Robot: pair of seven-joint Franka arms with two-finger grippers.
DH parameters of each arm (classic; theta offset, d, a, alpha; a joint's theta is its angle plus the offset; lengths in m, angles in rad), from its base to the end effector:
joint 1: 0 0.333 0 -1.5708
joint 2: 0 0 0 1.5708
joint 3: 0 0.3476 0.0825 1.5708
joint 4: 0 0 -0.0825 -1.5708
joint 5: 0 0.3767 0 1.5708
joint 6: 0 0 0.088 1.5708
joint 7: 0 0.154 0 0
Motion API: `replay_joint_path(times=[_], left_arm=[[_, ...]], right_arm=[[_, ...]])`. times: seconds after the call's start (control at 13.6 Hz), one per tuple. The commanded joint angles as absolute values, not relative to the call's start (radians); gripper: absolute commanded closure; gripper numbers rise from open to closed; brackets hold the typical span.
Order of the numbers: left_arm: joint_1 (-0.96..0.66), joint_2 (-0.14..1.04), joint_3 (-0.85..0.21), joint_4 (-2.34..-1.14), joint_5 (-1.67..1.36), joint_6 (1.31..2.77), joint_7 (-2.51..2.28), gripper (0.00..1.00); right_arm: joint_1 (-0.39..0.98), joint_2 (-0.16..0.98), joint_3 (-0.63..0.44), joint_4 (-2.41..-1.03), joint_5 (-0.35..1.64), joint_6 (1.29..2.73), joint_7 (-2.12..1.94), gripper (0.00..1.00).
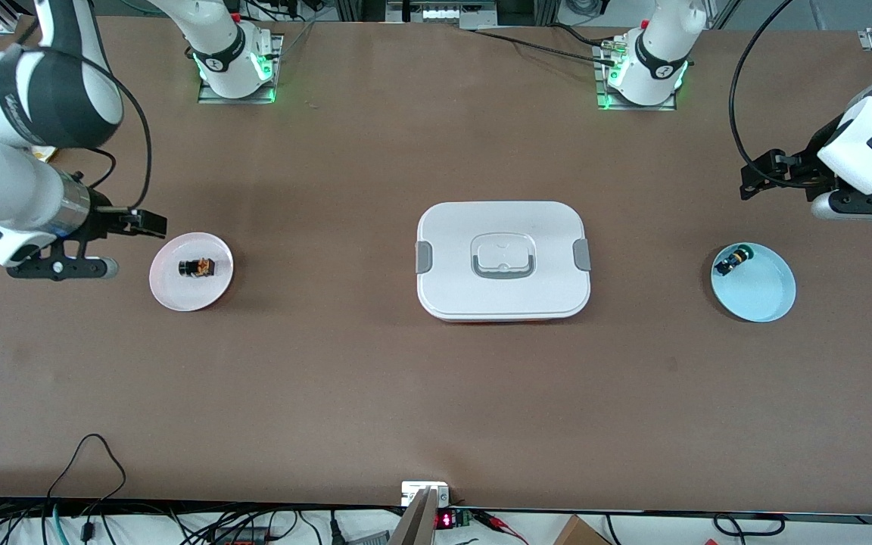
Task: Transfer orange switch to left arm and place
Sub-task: 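Move the right gripper down over the orange switch on the white plate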
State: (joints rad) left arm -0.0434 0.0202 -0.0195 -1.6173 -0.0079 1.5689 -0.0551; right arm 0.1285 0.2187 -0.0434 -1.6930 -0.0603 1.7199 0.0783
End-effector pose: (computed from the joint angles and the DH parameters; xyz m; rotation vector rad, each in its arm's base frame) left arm 0.5469 -0.0356 0.5764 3.1355 -0.0118 -0.1082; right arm 0.5941 0.0439 0.4387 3.0449 0.0329 -0.2832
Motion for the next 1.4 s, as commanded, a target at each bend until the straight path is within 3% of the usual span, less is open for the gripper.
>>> replay_joint_path(times=[0.0,0.22,0.52,0.74,0.96,1.33], left_arm=[[-0.048,0.029,-0.015,-1.589,-0.014,1.546,-0.060,0.00],[-0.048,0.029,-0.015,-1.589,-0.014,1.545,-0.061,0.00],[-0.046,0.029,-0.014,-1.588,-0.014,1.545,-0.060,0.00],[-0.046,0.029,-0.015,-1.589,-0.014,1.545,-0.061,0.00],[-0.046,0.029,-0.015,-1.589,-0.014,1.545,-0.061,0.00],[-0.046,0.029,-0.015,-1.589,-0.014,1.545,-0.061,0.00]], right_arm=[[0.118,0.237,-0.044,-1.767,-0.086,1.810,0.098,0.00],[0.072,0.253,-0.046,-1.917,-0.087,1.961,0.123,0.00],[0.077,0.314,-0.043,-1.969,-0.091,2.069,0.106,0.00],[0.069,0.331,-0.041,-2.066,-0.091,2.238,0.085,0.00],[0.052,0.391,-0.043,-2.092,-0.091,2.357,0.055,0.00],[0.043,0.419,-0.043,-2.094,-0.092,2.404,0.054,0.00]])
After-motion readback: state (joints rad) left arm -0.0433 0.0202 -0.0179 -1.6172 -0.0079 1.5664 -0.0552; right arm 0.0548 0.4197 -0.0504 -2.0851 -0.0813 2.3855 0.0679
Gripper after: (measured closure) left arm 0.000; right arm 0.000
